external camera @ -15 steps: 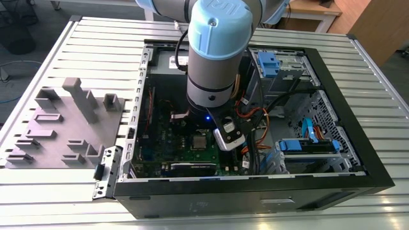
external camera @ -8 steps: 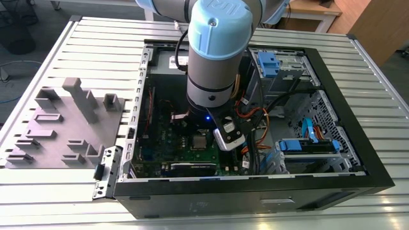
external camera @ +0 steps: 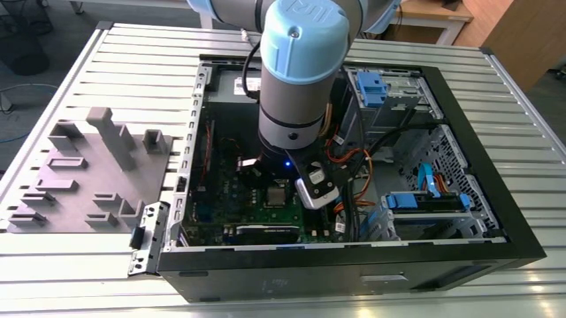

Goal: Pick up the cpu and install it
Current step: 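Place the cpu into insertion slot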

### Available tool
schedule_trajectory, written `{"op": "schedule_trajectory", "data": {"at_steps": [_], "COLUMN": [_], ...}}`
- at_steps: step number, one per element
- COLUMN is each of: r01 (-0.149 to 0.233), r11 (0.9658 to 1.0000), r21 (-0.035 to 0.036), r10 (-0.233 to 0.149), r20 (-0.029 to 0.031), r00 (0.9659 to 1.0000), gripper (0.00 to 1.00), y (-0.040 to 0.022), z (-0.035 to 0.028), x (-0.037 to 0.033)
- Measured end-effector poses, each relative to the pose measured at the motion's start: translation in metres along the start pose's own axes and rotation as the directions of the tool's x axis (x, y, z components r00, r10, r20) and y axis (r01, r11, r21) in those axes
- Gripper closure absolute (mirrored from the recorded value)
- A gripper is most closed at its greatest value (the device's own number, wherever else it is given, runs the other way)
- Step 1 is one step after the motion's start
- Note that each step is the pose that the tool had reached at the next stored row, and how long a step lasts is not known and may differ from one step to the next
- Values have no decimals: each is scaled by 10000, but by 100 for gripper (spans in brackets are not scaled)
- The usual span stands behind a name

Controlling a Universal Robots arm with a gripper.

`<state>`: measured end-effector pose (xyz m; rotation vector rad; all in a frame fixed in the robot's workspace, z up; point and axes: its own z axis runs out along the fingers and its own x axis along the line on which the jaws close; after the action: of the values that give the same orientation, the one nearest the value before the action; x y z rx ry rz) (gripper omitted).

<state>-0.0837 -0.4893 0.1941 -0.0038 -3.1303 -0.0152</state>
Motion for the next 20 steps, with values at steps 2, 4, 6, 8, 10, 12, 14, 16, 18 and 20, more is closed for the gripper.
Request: {"op": "schedule_trajectory", "data": {"at_steps": [2, 4, 6, 8, 10, 12, 14, 16, 18, 20], "r01": [0, 0, 0, 0, 0, 0, 1, 0, 0, 0], "r11": [10000, 10000, 10000, 10000, 10000, 10000, 10000, 10000, 10000, 10000], "r21": [6, 6, 5, 4, 4, 3, 3, 4, 5, 6], "r10": [0, 0, 0, 0, 0, 0, -1, 0, 0, 0], "r20": [-1, -1, 0, 0, 0, 1, 0, 0, 0, -1], "r00": [10000, 10000, 10000, 10000, 10000, 10000, 10000, 10000, 10000, 10000], "gripper": [51, 51, 51, 51, 50, 44, 44, 44, 44, 44], "y": [-1, -1, 0, 0, 0, 0, 2, 2, 3, 4], "z": [6, 6, 7, 7, 7, 11, 12, 11, 15, 21], "x": [-1, -1, -1, -1, -1, -1, 0, 3, 5, 8]}}
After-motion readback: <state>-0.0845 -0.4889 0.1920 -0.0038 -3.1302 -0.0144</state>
